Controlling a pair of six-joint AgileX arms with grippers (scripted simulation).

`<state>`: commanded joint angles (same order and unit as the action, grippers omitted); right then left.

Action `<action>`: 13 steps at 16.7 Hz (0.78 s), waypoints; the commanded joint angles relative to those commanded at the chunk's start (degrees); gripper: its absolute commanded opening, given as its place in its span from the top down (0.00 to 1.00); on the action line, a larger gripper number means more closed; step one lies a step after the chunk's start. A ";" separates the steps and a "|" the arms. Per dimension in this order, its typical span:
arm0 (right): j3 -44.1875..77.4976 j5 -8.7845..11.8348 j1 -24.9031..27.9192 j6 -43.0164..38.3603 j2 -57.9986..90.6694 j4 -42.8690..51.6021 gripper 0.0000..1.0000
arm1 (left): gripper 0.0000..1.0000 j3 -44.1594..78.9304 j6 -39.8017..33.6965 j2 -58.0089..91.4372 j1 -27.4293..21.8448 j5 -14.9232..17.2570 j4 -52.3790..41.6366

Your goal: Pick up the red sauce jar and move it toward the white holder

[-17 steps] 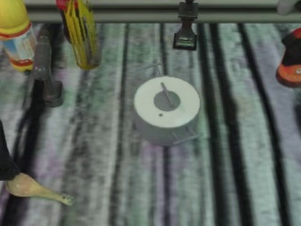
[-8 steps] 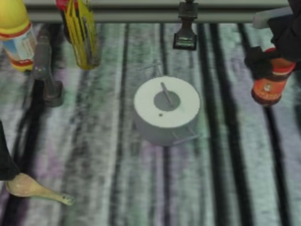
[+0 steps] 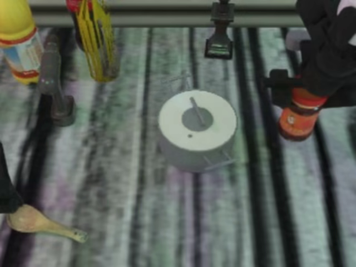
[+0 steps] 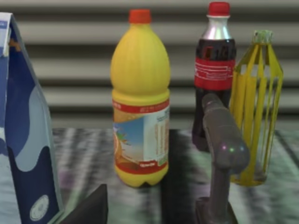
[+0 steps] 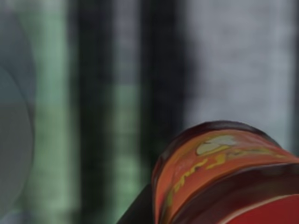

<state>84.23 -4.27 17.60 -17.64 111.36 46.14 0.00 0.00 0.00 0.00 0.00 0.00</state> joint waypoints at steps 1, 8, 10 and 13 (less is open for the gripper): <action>-0.16 -0.09 0.11 -0.26 -0.06 -0.12 1.00 | 0.00 0.00 0.00 0.00 0.00 0.00 0.00; -0.88 0.11 -0.02 -0.12 1.12 -1.98 1.00 | 0.00 0.00 0.00 0.00 0.00 0.00 0.00; -2.24 0.06 -0.01 -0.10 2.52 -4.76 1.00 | 0.00 0.00 0.00 0.00 0.00 0.00 0.00; -4.16 -0.06 -0.08 -0.13 4.50 -8.68 1.00 | 0.00 0.00 0.00 0.00 0.00 0.00 0.00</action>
<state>80.07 -4.33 17.52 -17.77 115.85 37.46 0.00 0.00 0.00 0.00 0.00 0.00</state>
